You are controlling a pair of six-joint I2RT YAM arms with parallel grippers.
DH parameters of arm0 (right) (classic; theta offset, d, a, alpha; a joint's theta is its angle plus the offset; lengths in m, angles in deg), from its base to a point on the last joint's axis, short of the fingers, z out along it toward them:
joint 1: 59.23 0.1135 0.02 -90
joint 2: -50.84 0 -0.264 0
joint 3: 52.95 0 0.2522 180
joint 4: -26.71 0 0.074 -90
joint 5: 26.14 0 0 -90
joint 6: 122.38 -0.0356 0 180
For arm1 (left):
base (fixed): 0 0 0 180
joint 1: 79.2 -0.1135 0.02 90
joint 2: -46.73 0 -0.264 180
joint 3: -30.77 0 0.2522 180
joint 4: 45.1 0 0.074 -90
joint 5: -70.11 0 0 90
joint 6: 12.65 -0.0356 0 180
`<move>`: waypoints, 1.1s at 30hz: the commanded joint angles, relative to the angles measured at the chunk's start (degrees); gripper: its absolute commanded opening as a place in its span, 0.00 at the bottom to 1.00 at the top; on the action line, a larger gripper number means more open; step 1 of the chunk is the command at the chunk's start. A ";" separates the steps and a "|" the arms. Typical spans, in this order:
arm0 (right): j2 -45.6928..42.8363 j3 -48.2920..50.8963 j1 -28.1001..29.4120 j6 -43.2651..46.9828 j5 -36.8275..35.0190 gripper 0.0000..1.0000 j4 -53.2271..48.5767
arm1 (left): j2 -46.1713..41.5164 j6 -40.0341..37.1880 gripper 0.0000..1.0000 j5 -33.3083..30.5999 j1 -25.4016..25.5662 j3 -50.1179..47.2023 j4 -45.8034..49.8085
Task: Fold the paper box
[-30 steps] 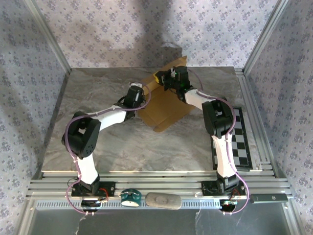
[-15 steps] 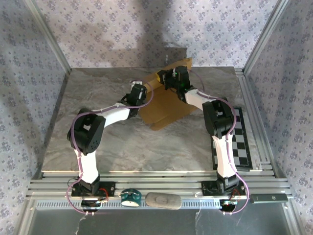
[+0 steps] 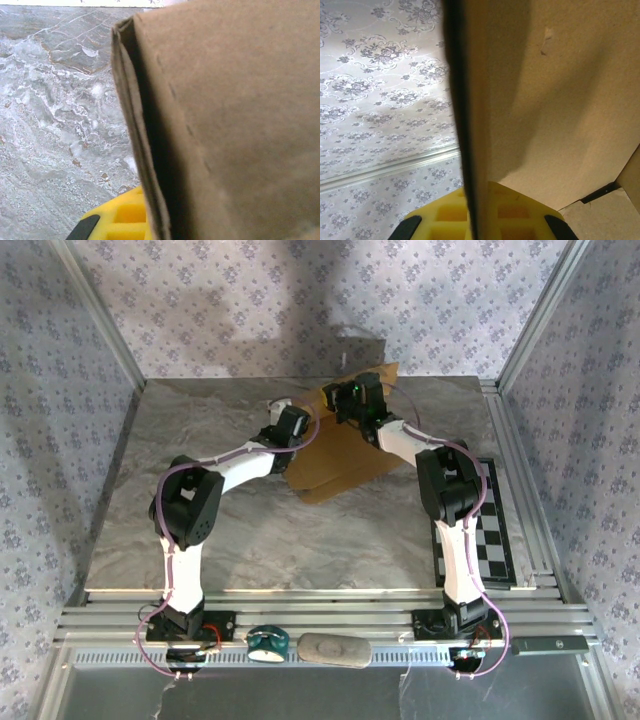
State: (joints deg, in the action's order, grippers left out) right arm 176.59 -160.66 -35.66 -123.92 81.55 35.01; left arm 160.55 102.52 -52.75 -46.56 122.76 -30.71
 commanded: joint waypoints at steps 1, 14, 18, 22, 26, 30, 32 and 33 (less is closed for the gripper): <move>-2.71 -1.54 2.05 -1.44 9.48 0.00 -7.19 | 1.61 0.91 0.09 2.98 -2.24 -0.69 -3.08; -1.06 -4.88 1.75 -3.40 10.53 0.00 -11.18 | 2.48 -2.58 0.29 12.05 -6.97 -3.91 -12.71; -1.04 -4.84 2.18 -5.37 9.54 0.00 -10.99 | 4.34 -1.67 0.20 7.38 -7.24 -1.17 -10.07; -1.46 -4.85 2.56 -7.51 7.66 0.00 -10.71 | 6.58 2.08 0.03 0.92 -7.25 2.80 -4.50; -2.74 -4.32 3.05 -10.41 4.78 0.00 -13.05 | 9.67 8.91 0.00 -8.54 -6.90 10.09 7.72; -4.03 -3.52 4.20 -12.27 1.56 0.00 -15.78 | 13.21 12.87 0.00 -14.17 -6.55 17.76 18.34; -4.03 -3.49 4.62 -12.77 0.70 0.00 -15.78 | 14.03 13.18 0.00 -14.69 -6.61 19.43 19.85; -3.94 -3.56 4.79 -13.01 0.51 0.00 -15.95 | 14.22 13.03 0.00 -14.69 -6.59 19.65 19.78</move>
State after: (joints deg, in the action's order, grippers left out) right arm 176.11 -164.38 -33.82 -133.78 73.62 27.36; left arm 171.43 112.49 -57.93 -49.77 140.21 -19.35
